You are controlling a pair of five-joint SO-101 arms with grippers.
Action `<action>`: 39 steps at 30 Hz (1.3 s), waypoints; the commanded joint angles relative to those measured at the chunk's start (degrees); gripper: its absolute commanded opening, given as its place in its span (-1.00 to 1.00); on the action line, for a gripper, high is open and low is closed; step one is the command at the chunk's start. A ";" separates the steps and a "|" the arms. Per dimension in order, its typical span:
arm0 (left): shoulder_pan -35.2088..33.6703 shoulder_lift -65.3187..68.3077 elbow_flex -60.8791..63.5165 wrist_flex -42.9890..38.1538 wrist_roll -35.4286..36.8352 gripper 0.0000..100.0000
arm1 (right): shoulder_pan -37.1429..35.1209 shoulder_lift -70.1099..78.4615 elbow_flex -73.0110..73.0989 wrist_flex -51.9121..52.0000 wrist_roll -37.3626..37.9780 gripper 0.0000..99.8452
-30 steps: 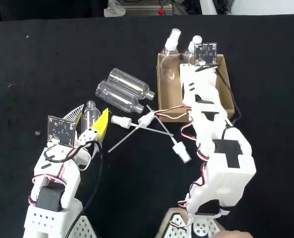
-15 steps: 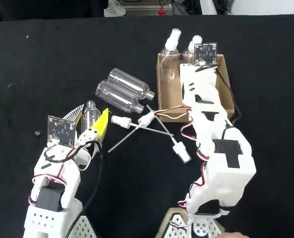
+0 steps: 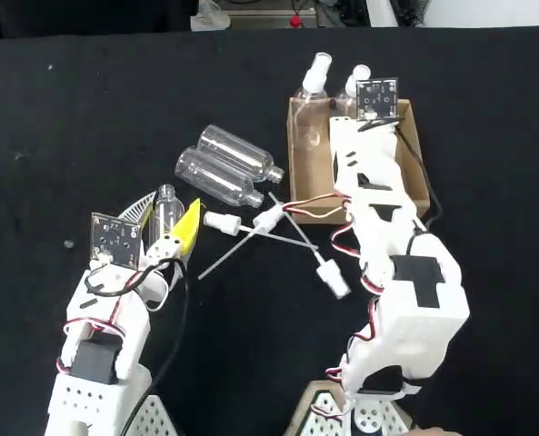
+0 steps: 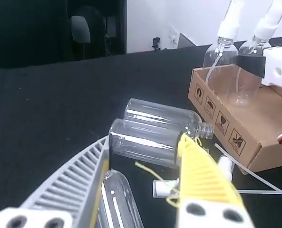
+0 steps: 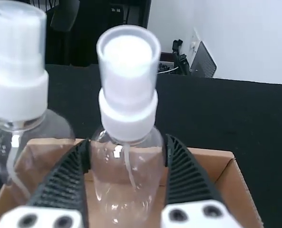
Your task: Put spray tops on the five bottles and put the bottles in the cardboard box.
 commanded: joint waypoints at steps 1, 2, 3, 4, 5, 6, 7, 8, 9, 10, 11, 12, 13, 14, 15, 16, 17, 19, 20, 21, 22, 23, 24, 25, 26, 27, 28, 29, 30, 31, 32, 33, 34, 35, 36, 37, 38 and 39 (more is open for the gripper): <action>0.22 -0.62 -0.84 -1.23 -0.44 -0.55 | 0.00 -0.48 -1.71 -1.23 0.53 -0.72; 0.22 -0.62 -0.84 -1.23 -0.44 -0.55 | 0.00 -0.48 -1.63 -1.23 0.53 -0.68; 0.13 -0.62 -0.84 -1.32 -0.44 -0.55 | 0.00 -0.48 -1.63 -1.23 0.53 -0.66; 0.13 -0.62 -0.84 -1.41 -0.44 -0.55 | 0.00 -0.48 -1.63 -1.23 0.53 -0.67; 0.13 -0.62 -0.75 -1.41 -0.44 -0.55 | 0.00 -0.48 -1.63 -1.23 0.53 -0.68; 0.13 -0.62 -0.75 -1.49 -0.44 -0.55 | 0.00 -0.48 -1.63 -1.23 0.53 -0.70; 0.13 -0.62 -0.66 -1.49 -0.44 -0.55 | 0.09 -0.48 -1.63 -1.23 0.53 -0.71; 0.13 -0.62 -0.66 -1.49 -0.44 -0.55 | 0.09 -0.66 -1.19 -1.23 0.53 -0.72; 0.13 -0.62 -0.66 -1.49 -0.44 -0.55 | 0.09 -0.92 -0.75 -1.23 0.53 -0.73; 0.13 -0.62 -0.66 -1.49 -0.44 -0.55 | 0.00 -1.01 -0.31 -1.41 0.53 -0.74; 0.13 -0.62 -0.66 -1.49 -0.44 -0.55 | 0.00 -1.19 -0.13 -1.58 0.53 -0.75; 0.13 -0.62 -0.66 -1.49 -0.44 -0.55 | 0.00 -1.54 -0.04 -1.32 0.53 -0.77; 0.13 -0.62 -0.66 -1.49 -0.44 -0.55 | 0.18 -1.89 0.04 -1.32 0.53 -0.80; 0.13 -0.62 -0.66 -1.49 -0.44 -0.55 | 0.35 -2.33 0.31 -1.41 0.53 -0.82; 0.13 -0.62 -0.66 -1.49 -0.44 -0.55 | 0.35 -2.68 0.66 -1.49 0.53 -0.83; 0.13 -0.62 -0.66 -1.49 -0.44 -0.55 | 0.35 -3.03 1.10 -1.58 0.53 -0.83; 0.13 -0.62 -0.66 -1.49 -0.44 -0.55 | 0.35 -3.38 1.54 -1.58 0.53 -0.83; 0.13 -0.62 -0.66 -1.49 -0.44 -0.55 | 0.26 -3.82 2.07 -1.58 0.79 -0.83; 0.13 -0.62 -0.66 -1.49 -0.44 -0.55 | 0.26 -3.91 2.15 -1.41 0.79 -0.83; 0.13 -0.62 -0.66 -1.49 -0.44 -0.55 | 0.26 -3.91 2.15 -1.32 0.79 -0.81; 0.13 -0.62 -0.66 -1.49 -0.44 -0.55 | 0.26 -3.91 2.24 -1.32 0.88 -0.76; 0.13 -0.62 -0.66 -1.41 -0.44 -0.55 | 0.18 -3.91 2.33 -1.23 0.79 -0.69; 0.13 -0.62 -0.66 -1.41 -0.44 -0.55 | 0.18 -3.82 2.33 -1.23 0.79 -0.63; 0.13 -0.62 -0.66 -1.41 -0.44 -0.55 | 0.18 -3.74 2.42 -1.23 0.79 -0.58; 0.13 -0.62 -0.66 -1.41 -0.44 -0.55 | 0.18 -3.74 2.42 -1.23 0.79 -0.53; 0.13 -0.62 -0.66 -1.41 -0.44 -0.55 | 0.09 -3.91 2.42 -1.23 0.79 -0.51; 0.13 -0.62 -0.66 -1.49 -0.44 -0.55 | 0.09 -4.00 2.42 -1.23 0.79 -0.50; 0.13 -0.62 -0.66 -1.49 -0.44 -0.55 | 0.18 -4.00 2.42 -1.23 0.79 -0.51; 0.13 -0.62 -0.66 -1.49 -0.53 -0.55 | 0.26 -4.00 2.42 -1.23 0.70 -0.52; 0.13 -0.62 -0.66 -1.49 -0.53 -0.55 | 0.35 -4.09 2.42 -1.23 0.70 -0.52; 0.13 -0.62 -0.66 -1.49 -0.53 -0.55 | 0.44 -4.09 2.42 -1.23 0.70 -0.53; 0.13 -0.62 -0.66 -1.49 -0.53 -0.55 | 0.44 -4.09 2.51 -1.23 0.70 -0.52; 0.13 -0.62 -0.66 -1.49 -0.53 -0.55 | 0.44 -4.18 2.77 -1.23 0.79 -0.52; 0.13 -0.62 -0.66 -1.49 -0.53 -0.55 | 0.44 -4.35 3.21 -1.23 0.88 -0.52; 0.13 -0.62 -0.66 -1.49 -0.53 -0.55 | 0.35 -5.14 3.74 -1.23 0.88 -0.52; 0.13 -0.62 -0.66 -1.49 -0.53 -0.55 | 0.26 -6.29 4.62 -1.23 0.79 -0.52; 0.13 -0.62 -0.75 -1.49 -0.53 -0.55 | 0.26 -7.52 5.67 -1.23 0.62 -0.52; 0.13 -0.62 -0.75 -1.49 -0.53 -0.55 | 0.18 -8.92 6.73 -1.23 0.53 -0.52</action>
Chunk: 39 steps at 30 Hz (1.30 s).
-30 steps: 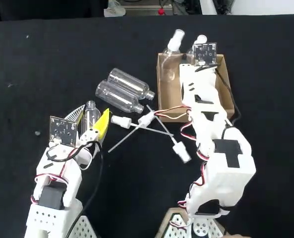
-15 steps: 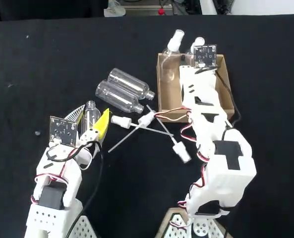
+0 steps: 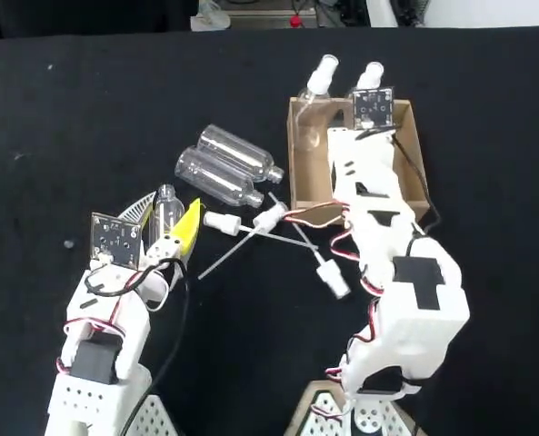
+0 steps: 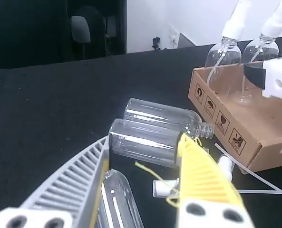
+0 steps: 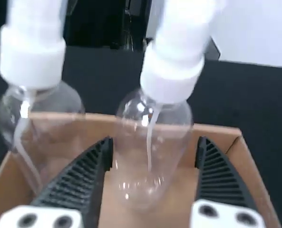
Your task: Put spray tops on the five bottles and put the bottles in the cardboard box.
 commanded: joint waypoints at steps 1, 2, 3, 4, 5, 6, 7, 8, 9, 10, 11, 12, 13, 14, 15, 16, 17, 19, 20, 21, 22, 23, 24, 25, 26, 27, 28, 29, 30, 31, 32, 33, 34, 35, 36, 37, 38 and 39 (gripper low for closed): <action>0.13 -0.62 -0.75 -1.41 -0.53 -0.55 | 0.18 -8.22 1.98 -0.70 0.26 -0.52; 0.13 -0.62 -0.75 -1.41 -0.53 -0.55 | 0.09 -9.19 2.86 -0.70 0.26 -0.52; 0.13 -0.62 -0.75 -1.41 -0.53 -0.55 | 0.09 -10.15 3.74 -0.70 0.26 -0.52; 0.13 -0.62 -0.75 -1.41 -0.53 -0.55 | 0.18 -11.03 4.53 -0.70 0.26 -0.52; 0.13 -0.62 -0.75 -1.41 -0.53 -0.55 | 0.44 -11.91 5.41 -0.70 0.44 -0.52; 0.13 -0.62 -0.75 -1.41 -0.53 -0.55 | 0.53 -12.70 6.29 -0.70 0.62 -0.52; 0.13 -0.62 -0.75 -1.41 -0.53 -0.55 | 0.62 -13.41 7.08 -0.70 0.62 -0.52; 0.13 -0.62 -0.75 -1.41 -0.53 -0.55 | 0.70 -14.29 7.96 -0.62 0.62 -0.53; 0.13 -0.62 -0.75 -1.41 -0.53 -0.55 | 0.79 -15.16 9.01 -0.62 0.62 -0.53; 0.13 -0.62 -0.75 -1.41 -0.53 -0.55 | 0.88 -16.13 10.07 -0.62 0.62 -0.53; 0.13 -0.62 -0.75 -1.41 -0.53 -0.55 | 0.88 -17.27 11.12 -0.53 0.62 -0.54; 0.13 -0.62 -0.75 -1.41 -0.53 -0.55 | 0.88 -18.59 11.91 0.44 0.62 -0.58; 0.13 -0.62 -0.75 -1.41 -0.53 -0.55 | 0.88 -19.91 12.26 2.55 0.62 -0.64; 0.13 -0.62 -0.75 -1.41 -0.53 -0.55 | 0.79 -21.49 12.35 5.54 0.62 -0.74; 0.13 -0.62 -0.75 -1.41 -0.53 -0.55 | 0.70 -22.99 12.00 9.23 0.62 -0.85; 0.13 -0.62 -0.75 -1.41 -0.53 -0.55 | 0.62 -24.31 11.47 12.48 0.53 -0.96; 0.13 -0.62 -0.75 -1.41 -0.53 -0.55 | 0.53 -25.19 10.68 15.38 0.35 -0.98; 0.13 -0.62 -0.75 -1.41 -0.53 -0.55 | -0.79 -25.98 9.36 19.69 0.26 -0.89; 0.13 -0.62 -0.75 -1.41 -0.53 -0.55 | -1.49 -25.54 8.66 21.27 0.26 -0.89; 0.13 -0.62 -0.75 -1.41 -0.53 -0.55 | -2.37 -24.75 7.78 22.59 0.26 -0.90; 0.13 -0.62 -0.75 -1.41 -0.53 -0.55 | -3.43 -23.60 6.90 23.74 0.26 -0.92; 0.13 -0.62 -0.75 -1.41 -0.53 -0.55 | -4.48 -22.20 5.85 24.44 0.26 -0.94; 0.13 -0.62 -0.75 -1.41 -0.53 -0.55 | -5.45 -20.53 4.70 24.97 0.26 -0.97; 0.13 -0.62 -0.75 -1.41 -0.53 -0.55 | -6.24 -18.77 3.56 25.14 0.26 -0.98; 0.13 -0.62 -0.75 -1.41 -0.53 -0.55 | -6.95 -16.92 2.42 24.97 0.26 -0.98; 0.13 -0.62 -0.84 -1.32 -0.53 -0.55 | -7.47 -15.16 1.19 24.88 0.26 -0.98; 0.13 -0.62 -0.92 -1.23 -0.53 -0.55 | -7.74 -13.67 -0.13 24.88 0.26 -0.98; 0.13 -0.62 -0.92 -1.14 -0.53 -0.55 | -7.82 -12.35 -1.19 24.88 0.26 -0.98; 0.13 -0.62 -0.92 -1.14 -0.53 -0.55 | -7.82 -11.12 -2.15 24.88 0.26 -0.98; 0.13 -0.62 -0.92 -1.14 -0.53 -0.55 | -7.82 -10.24 -2.95 25.05 0.26 -0.98; 0.13 -0.62 -0.92 -1.14 -0.53 -0.55 | -7.74 -9.71 -3.38 24.97 0.26 -0.98; 0.13 -0.62 -0.92 -1.14 -0.53 -0.55 | -7.74 -9.19 -3.74 24.97 0.26 -0.98; 0.13 -0.62 -0.92 -1.14 -0.53 -0.55 | -7.74 -8.84 -4.00 24.88 0.26 -0.98; 0.13 -0.62 -0.92 -1.14 -0.53 -0.55 | -7.82 -8.40 -4.26 24.88 0.26 -0.98; 0.13 -0.62 -0.92 -1.14 -0.53 -0.55 | -8.09 -8.04 -4.62 24.88 0.26 -0.98; 0.13 -0.62 -0.92 -1.14 -0.53 -0.55 | -8.26 -7.69 -4.79 24.88 0.26 -0.98; 0.13 -0.62 -0.92 -1.14 -0.53 -0.55 | -8.53 -7.34 -5.14 24.79 0.26 -0.98; 0.13 -0.62 -0.92 -1.14 -0.53 -0.55 | -8.79 -6.90 -5.49 24.79 0.26 -0.98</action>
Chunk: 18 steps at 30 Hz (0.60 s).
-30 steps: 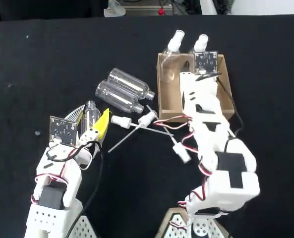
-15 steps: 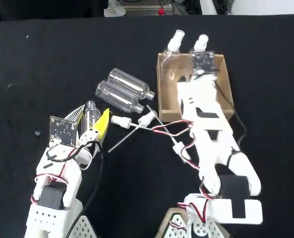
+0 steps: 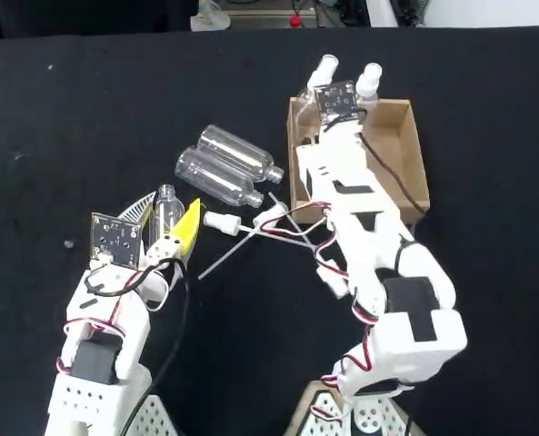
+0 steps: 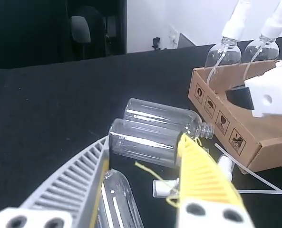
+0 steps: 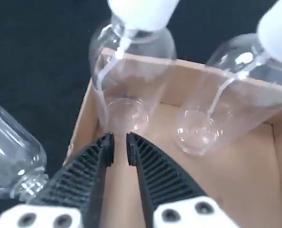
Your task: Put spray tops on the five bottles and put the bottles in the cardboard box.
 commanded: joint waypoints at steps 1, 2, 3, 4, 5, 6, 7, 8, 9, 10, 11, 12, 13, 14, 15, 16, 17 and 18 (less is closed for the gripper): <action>0.13 -0.62 -0.92 -1.14 -0.53 -0.55 | -1.49 0.48 -4.26 0.09 0.26 -0.98; 0.13 -0.62 -0.92 -1.14 -0.53 -0.55 | -1.49 1.01 -4.62 0.09 0.26 -0.98; 0.13 -0.62 -0.92 -1.14 -0.53 -0.55 | -1.58 1.54 -5.05 0.09 0.26 -0.98; 0.13 -0.62 -0.84 -1.14 -0.53 -0.55 | -1.67 2.15 -5.58 0.09 0.26 -0.98; 0.13 -0.62 -0.84 -1.14 -0.53 -0.55 | -1.67 2.68 -6.11 0.09 0.26 -0.98; 0.13 -0.62 -0.84 -1.14 -0.53 -0.55 | -1.58 3.30 -6.55 0.09 0.26 -0.98; 0.13 -0.62 -0.84 -1.14 -0.53 -0.55 | -1.58 3.82 -6.99 0.09 0.26 -0.98; 0.13 -0.62 -0.84 -1.14 -0.53 -0.55 | -1.49 4.35 -7.34 0.09 0.26 -0.98; 0.13 -0.62 -0.84 -1.14 -0.53 -0.55 | -1.49 4.79 -7.69 0.09 0.26 -0.98; 0.13 -0.62 -0.84 -1.14 -0.53 -0.55 | -1.49 5.14 -7.87 0.09 0.26 -0.98; 0.13 -0.62 -0.84 -1.14 -0.53 -0.55 | -1.58 5.32 -7.87 0.09 0.44 -0.98; 0.13 -0.62 -0.84 -1.14 -0.53 -0.55 | -1.67 5.49 -7.87 0.09 0.62 -0.98; 0.13 -0.62 -0.84 -1.14 -0.53 -0.55 | -1.67 5.67 -7.87 0.09 0.62 -0.98; 0.13 -0.62 -0.84 -1.14 -0.53 -0.55 | -1.67 5.76 -7.96 0.09 0.62 -0.98; 0.13 -0.62 -0.84 -1.14 -0.53 -0.55 | -1.67 5.76 -8.13 0.09 0.70 -0.98; 0.13 -0.62 -0.84 -1.14 -0.53 -0.55 | -1.67 5.85 -8.13 0.09 0.70 -0.98; 0.13 -0.62 -0.84 -1.14 -0.53 -0.55 | -1.58 5.85 -8.13 0.09 0.70 -0.98; 0.13 -0.62 -0.92 -1.14 -0.53 -0.55 | -1.49 5.85 -8.13 0.09 0.70 -0.98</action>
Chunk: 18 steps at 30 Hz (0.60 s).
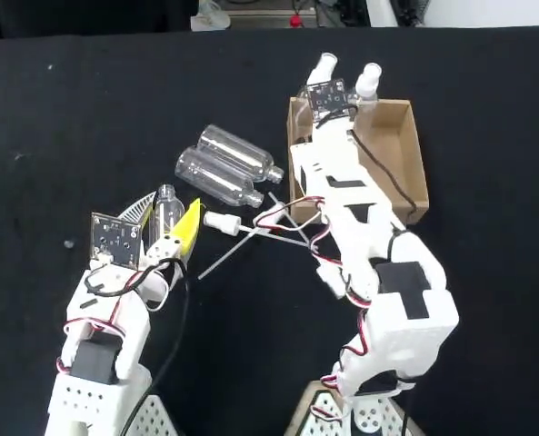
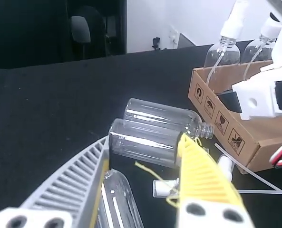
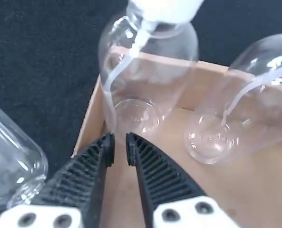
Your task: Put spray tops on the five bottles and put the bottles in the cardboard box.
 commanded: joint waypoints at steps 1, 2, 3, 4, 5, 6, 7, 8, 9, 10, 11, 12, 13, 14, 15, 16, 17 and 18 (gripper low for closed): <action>0.13 -0.62 -0.92 -1.14 -0.53 -0.55 | -0.79 0.13 -3.65 0.09 0.53 -0.98; 0.13 -0.62 -0.92 -1.14 -0.53 -0.55 | -0.88 0.13 -3.65 0.09 0.53 -0.98; 0.13 -0.62 -0.92 -1.14 -0.53 -0.55 | -0.88 0.13 -3.65 0.09 0.44 -0.98; 0.13 -0.62 -0.92 -1.14 -0.53 -0.55 | -0.97 0.13 -3.65 0.09 0.35 -0.98; 0.13 -0.62 -0.92 -1.14 -0.53 -0.55 | -0.97 0.13 -3.65 0.09 0.26 -0.98; 0.13 -0.62 -0.92 -1.14 -0.53 -0.55 | -0.97 0.13 -3.65 0.09 0.26 -0.98; 0.13 -0.62 -0.92 -1.14 -0.53 -0.55 | -0.97 0.13 -3.65 0.09 0.26 -0.98; 0.13 -0.62 -0.92 -1.14 -0.53 -0.55 | -0.97 0.13 -3.65 0.09 0.26 -0.98; 0.13 -0.62 -0.92 -1.14 -0.53 -0.55 | -0.97 0.13 -3.65 0.09 0.26 -0.98; 0.13 -0.62 -0.92 -1.14 -0.53 -0.55 | -0.97 0.13 -3.65 0.00 0.26 -0.98; 0.13 -0.62 -0.92 -1.14 -0.53 -0.55 | -0.97 0.13 -3.65 -0.44 0.26 -0.98; 0.13 -0.62 -0.92 -1.14 -0.53 -0.55 | -0.97 0.13 -3.30 -1.49 0.26 -0.98; 0.13 -0.62 -0.84 -1.14 -0.53 -0.55 | -0.97 0.13 -3.12 -2.55 0.26 -0.98; 0.13 -0.62 -0.84 -1.14 -0.53 -0.55 | -0.97 0.40 -3.12 -3.08 0.18 -0.98; 0.13 -0.62 -0.84 -1.14 -0.53 -0.55 | -0.88 0.84 -3.12 -3.16 0.18 -0.98; 0.13 -0.62 -0.84 -1.14 -0.53 -0.55 | -0.97 1.36 -3.38 -3.16 0.26 -0.98; 0.13 -0.62 -0.84 -1.14 -0.53 -0.55 | -0.97 1.89 -3.56 -3.25 0.53 -0.98; 0.13 -0.62 -0.84 -1.14 -0.53 -0.55 | -1.05 2.15 -3.56 -3.34 0.53 -0.98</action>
